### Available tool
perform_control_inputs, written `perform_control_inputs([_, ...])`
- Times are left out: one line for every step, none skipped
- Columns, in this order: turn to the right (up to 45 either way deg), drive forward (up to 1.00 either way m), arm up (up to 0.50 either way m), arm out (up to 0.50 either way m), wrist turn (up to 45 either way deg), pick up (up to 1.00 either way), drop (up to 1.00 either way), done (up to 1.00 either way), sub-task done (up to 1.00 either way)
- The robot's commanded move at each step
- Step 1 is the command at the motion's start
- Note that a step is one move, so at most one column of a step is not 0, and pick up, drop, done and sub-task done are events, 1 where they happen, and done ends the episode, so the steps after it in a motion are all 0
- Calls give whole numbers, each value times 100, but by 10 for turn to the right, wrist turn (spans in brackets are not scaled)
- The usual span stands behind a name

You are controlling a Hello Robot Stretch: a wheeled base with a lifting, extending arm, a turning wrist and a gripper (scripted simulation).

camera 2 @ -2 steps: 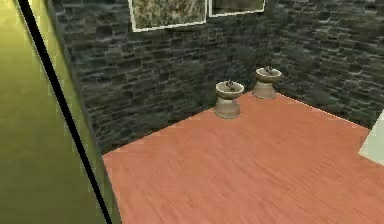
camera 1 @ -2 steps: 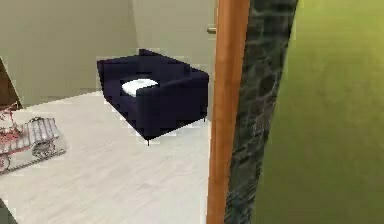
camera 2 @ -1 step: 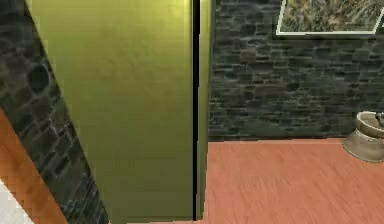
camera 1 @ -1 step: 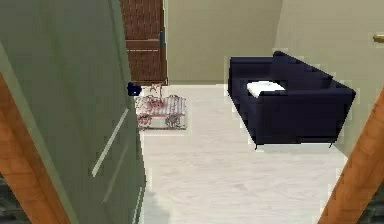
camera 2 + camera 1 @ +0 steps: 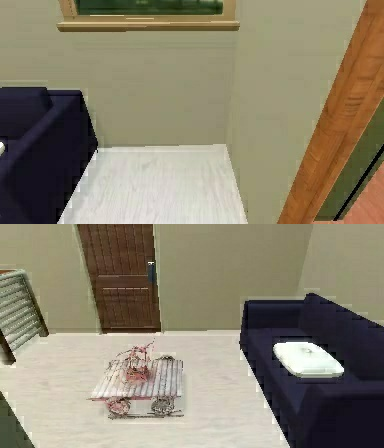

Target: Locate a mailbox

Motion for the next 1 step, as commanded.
perform_control_inputs([-30,0,0,0,0,0,0,0,0])
